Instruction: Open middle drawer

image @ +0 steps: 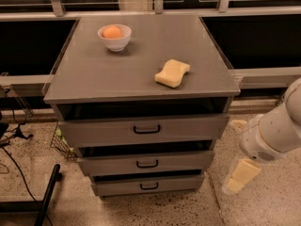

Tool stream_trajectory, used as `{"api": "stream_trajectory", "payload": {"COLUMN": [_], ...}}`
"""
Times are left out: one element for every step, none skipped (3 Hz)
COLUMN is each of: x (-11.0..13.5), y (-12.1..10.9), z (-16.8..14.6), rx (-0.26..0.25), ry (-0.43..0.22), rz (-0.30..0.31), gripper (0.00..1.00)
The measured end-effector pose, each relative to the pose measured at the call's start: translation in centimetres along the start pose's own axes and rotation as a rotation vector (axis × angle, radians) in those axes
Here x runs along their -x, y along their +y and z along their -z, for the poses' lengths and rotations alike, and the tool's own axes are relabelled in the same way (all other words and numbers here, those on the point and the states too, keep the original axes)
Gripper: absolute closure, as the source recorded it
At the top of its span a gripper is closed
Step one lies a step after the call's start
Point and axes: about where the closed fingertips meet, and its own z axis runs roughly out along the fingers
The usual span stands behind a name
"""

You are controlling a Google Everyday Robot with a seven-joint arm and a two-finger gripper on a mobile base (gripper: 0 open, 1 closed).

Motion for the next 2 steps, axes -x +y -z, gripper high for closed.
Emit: {"api": "stream_trajectory", "payload": {"x": [-1.4,-1.6], "y": [1.4,1.9], "z": [-6.5,-11.7], "rx": [0.037,0.011], "ry": [-0.062,-0.125], "rz": [-0.033,-0.058], "gripper": [0.0,0.0]}}
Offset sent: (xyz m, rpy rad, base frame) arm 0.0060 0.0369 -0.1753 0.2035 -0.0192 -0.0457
